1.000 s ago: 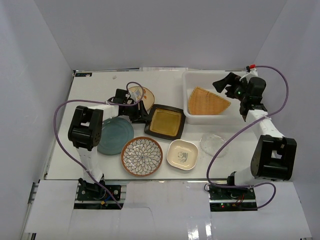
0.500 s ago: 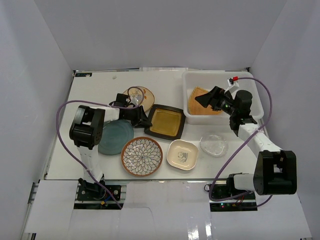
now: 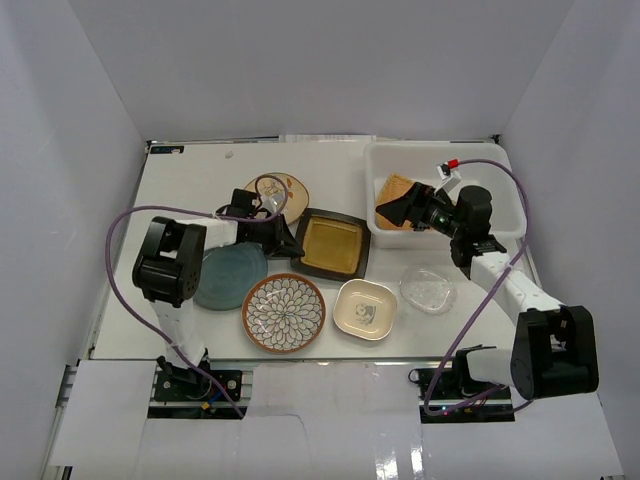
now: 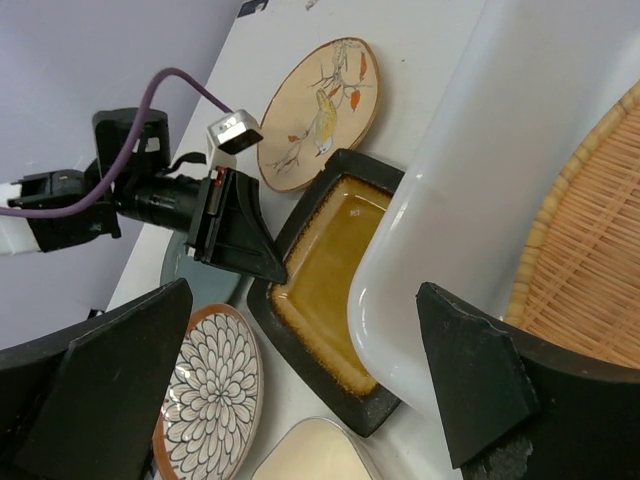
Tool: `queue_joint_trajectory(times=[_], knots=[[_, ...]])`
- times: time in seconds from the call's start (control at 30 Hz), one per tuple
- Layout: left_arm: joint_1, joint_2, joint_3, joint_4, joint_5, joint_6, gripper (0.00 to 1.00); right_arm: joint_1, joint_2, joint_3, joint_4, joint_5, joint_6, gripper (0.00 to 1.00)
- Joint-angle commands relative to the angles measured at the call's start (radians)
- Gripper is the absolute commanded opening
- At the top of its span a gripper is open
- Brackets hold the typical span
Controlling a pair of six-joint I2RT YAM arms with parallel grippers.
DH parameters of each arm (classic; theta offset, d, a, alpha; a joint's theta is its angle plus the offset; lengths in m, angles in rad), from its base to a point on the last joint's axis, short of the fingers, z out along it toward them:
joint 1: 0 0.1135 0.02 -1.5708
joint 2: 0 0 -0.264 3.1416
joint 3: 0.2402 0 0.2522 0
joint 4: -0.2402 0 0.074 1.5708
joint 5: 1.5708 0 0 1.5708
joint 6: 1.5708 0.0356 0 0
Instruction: Place the plates into the plastic bin on the countertop
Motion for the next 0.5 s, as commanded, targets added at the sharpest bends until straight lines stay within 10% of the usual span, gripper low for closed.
queue_joint_trajectory(times=[0.0, 0.47], knots=[[-0.004, -0.163, -0.031, -0.013, -0.093, -0.012, 0.00, 0.034, -0.026, 0.048, -0.055, -0.022, -0.044, 0.99], [-0.003, -0.594, -0.168, 0.182, -0.238, -0.182, 0.00, 0.119, -0.006, 0.114, -0.152, -0.035, -0.135, 0.94]])
